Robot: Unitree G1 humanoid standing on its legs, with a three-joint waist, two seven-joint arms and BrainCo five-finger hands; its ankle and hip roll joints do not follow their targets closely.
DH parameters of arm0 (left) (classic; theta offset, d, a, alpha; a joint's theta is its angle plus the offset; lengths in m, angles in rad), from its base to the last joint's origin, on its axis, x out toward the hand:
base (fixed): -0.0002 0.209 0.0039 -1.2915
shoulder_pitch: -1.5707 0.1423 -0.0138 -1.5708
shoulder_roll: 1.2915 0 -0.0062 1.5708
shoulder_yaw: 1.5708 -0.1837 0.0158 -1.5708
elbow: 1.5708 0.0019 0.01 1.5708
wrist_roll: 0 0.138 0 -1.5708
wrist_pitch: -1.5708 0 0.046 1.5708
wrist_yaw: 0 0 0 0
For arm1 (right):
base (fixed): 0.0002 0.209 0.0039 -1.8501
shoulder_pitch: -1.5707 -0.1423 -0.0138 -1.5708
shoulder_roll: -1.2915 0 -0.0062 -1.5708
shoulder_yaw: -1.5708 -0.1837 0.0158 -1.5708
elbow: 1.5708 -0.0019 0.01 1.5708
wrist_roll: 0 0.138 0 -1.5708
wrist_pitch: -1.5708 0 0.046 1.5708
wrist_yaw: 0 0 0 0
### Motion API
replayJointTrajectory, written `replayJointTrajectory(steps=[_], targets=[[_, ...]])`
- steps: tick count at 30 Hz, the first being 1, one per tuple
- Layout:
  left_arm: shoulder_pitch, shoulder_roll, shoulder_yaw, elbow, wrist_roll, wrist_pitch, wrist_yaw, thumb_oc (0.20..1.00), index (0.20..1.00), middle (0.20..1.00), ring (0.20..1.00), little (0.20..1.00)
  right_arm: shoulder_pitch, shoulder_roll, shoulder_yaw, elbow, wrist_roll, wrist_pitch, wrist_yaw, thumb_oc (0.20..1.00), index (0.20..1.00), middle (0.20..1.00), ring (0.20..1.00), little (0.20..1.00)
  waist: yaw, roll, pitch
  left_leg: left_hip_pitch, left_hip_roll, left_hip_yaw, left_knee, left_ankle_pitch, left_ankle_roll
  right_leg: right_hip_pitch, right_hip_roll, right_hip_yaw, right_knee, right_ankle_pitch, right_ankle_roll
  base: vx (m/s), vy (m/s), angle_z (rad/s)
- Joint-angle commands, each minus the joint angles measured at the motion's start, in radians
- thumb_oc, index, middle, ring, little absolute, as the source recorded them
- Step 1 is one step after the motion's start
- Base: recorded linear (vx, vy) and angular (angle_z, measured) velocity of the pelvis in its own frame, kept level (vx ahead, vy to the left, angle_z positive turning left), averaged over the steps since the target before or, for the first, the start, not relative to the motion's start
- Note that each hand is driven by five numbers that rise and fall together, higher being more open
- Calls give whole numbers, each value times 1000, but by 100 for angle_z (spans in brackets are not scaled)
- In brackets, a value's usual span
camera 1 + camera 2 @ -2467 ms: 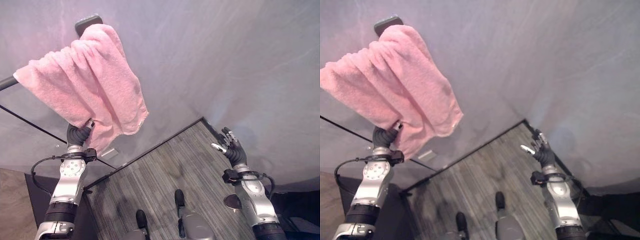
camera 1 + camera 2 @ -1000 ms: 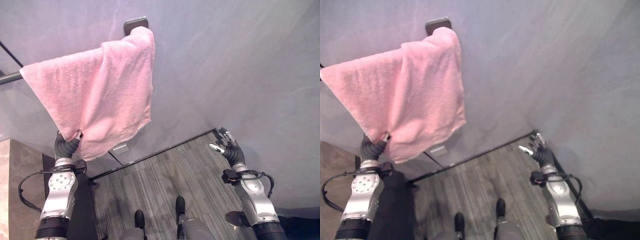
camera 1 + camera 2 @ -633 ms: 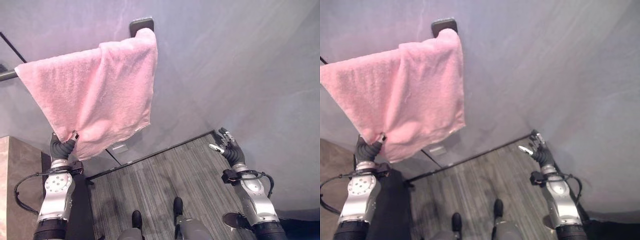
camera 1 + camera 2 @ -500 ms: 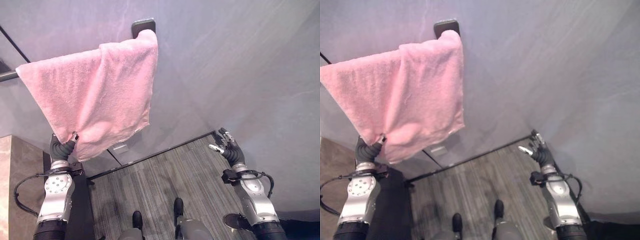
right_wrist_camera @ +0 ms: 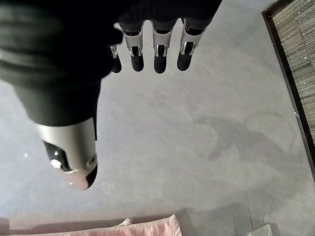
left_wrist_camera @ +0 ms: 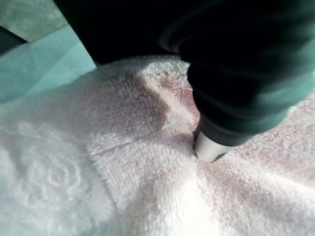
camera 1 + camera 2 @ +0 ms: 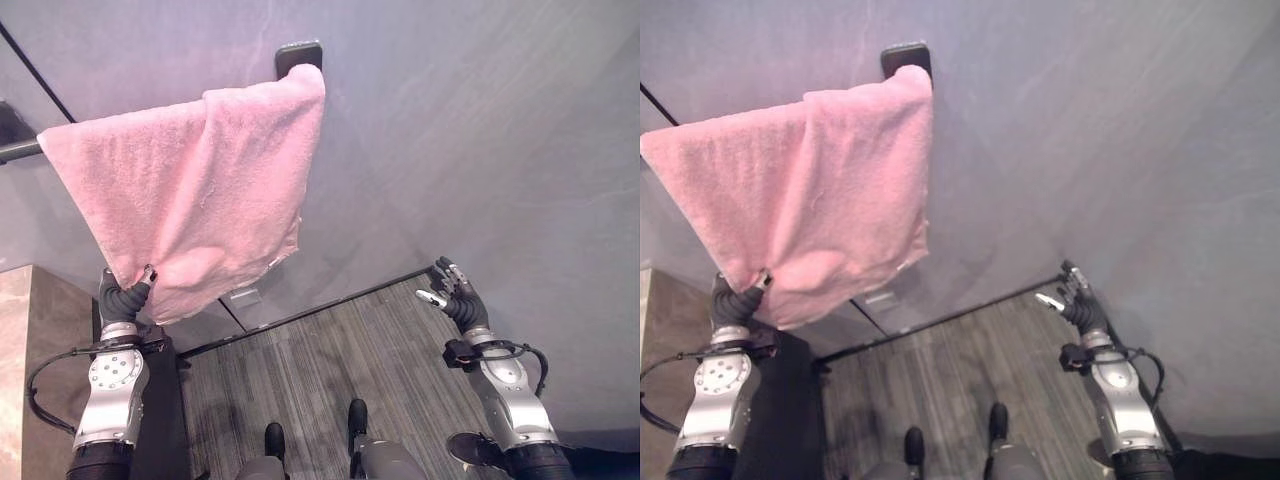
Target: Put brush and paste in cup on sink, flatten towel.
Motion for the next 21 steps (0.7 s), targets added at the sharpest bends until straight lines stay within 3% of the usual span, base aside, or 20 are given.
replayJointTrajectory(steps=[1,21], targets=[[26,71,75,-34,10,-39,33,200,200,200,200,200,-26,23,-8,-27,-14,-26,14,1000,1000,1000,1000,1000,17,-69,-52,-81,-19,34,139,-144,17,-28,-168,-4,84,-119,137,-10,4,3],[62,53,100,-34,3,-40,41,200,200,200,200,200,-20,17,-11,-38,-24,-20,19,1000,1000,1000,1000,1000,20,-61,-59,-73,-18,32,141,-149,20,-21,-168,-7,86,-125,134,0,0,1]])
